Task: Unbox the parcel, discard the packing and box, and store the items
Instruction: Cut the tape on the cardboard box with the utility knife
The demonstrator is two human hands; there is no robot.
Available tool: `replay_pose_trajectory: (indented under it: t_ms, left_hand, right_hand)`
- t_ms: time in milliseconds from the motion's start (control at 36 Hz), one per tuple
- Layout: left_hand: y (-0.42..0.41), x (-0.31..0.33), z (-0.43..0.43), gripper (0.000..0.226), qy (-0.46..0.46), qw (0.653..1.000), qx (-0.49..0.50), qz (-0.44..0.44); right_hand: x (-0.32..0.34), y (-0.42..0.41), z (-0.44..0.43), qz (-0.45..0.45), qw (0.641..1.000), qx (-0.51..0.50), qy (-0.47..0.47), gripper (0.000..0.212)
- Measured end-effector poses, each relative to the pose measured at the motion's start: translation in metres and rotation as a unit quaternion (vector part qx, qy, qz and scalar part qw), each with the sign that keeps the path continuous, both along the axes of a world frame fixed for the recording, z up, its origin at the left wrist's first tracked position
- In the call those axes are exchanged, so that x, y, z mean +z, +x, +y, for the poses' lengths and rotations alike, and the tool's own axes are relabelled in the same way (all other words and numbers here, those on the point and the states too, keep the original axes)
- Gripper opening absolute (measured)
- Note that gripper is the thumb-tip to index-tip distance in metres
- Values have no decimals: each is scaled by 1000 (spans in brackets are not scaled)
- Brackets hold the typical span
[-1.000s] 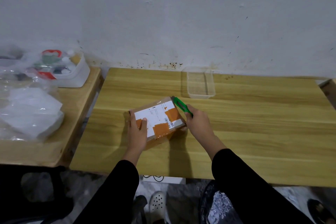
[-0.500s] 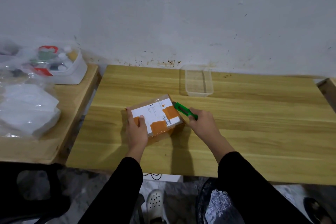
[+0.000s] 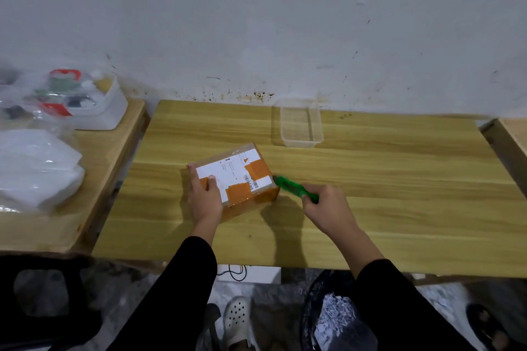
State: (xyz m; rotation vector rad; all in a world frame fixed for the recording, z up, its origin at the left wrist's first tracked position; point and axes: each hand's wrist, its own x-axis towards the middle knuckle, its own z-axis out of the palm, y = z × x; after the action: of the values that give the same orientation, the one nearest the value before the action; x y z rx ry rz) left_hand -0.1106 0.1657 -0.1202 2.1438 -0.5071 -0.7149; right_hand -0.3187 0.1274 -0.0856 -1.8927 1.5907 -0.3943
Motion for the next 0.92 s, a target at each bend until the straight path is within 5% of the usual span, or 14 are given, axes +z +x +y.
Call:
replay_pose_trajectory:
  t_ms: [194,306,528,667,917]
  left_hand:
    - [-3,7,5,58,-1,1000,-24,-17]
    - [-1,15,9,56,19,989,-76,-126]
    - [38,0,-16,48,79,872,-365,-317]
    - [46,-2,-26,48,145,825,-398,-375]
    - [12,5,-30,51,225,863,-295,-342]
  right_hand:
    - [0,-11,9,-29,997,-60,-31,34]
    - [-2,-8,9,-96,987,-124,-32,35]
    - [-7,3,0,-120,983,-140,-12,36]
    - [-12,7,-6,-129,981,-147,-4,36]
    - [-13,15,-2,-159,974,-161,-2,35]
